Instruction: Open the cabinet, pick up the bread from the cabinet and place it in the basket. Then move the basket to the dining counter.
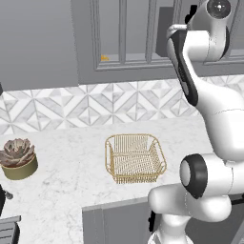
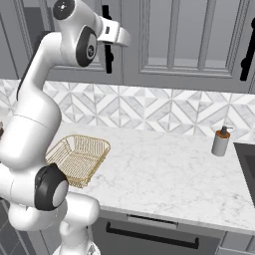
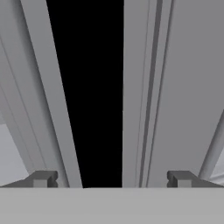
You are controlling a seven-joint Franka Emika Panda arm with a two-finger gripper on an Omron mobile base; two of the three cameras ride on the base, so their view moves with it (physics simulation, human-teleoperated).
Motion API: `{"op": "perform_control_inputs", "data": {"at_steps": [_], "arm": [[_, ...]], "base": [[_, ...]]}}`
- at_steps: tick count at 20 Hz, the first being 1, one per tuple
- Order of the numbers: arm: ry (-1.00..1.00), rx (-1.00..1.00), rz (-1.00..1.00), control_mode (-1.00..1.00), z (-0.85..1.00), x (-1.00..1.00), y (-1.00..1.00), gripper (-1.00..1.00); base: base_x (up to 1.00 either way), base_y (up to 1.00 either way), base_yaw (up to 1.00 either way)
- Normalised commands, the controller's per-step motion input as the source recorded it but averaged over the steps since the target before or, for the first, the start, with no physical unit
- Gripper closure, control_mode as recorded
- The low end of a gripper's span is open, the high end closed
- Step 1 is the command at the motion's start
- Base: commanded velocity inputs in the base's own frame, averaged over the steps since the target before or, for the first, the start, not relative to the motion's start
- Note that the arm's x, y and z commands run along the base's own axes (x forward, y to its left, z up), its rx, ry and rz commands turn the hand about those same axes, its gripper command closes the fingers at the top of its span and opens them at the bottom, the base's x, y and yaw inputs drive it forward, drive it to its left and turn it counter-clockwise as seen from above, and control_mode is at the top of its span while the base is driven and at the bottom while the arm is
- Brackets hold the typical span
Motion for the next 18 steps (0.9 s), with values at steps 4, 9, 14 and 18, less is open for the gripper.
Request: {"op": "perform_control_inputs", "data": {"at_steps": [4,9,14,18], "arm": [[-0.03,0.0,0.01,-1.0,-0.02,0.46,0.0,-1.0],[-0.02,0.0,0.01,-1.0,-0.01,0.31,0.09,1.0],[0.0,0.0,0.0,-1.0,0.0,0.15,0.15,1.0],[0.0,0.0,0.0,-1.0,0.0,0.01,0.11,1.0]], "base": [[0.0,0.0,0.0],[0.0,0.0,0.0],[0.0,0.0,0.0],[0.0,0.0,0.0]]}}
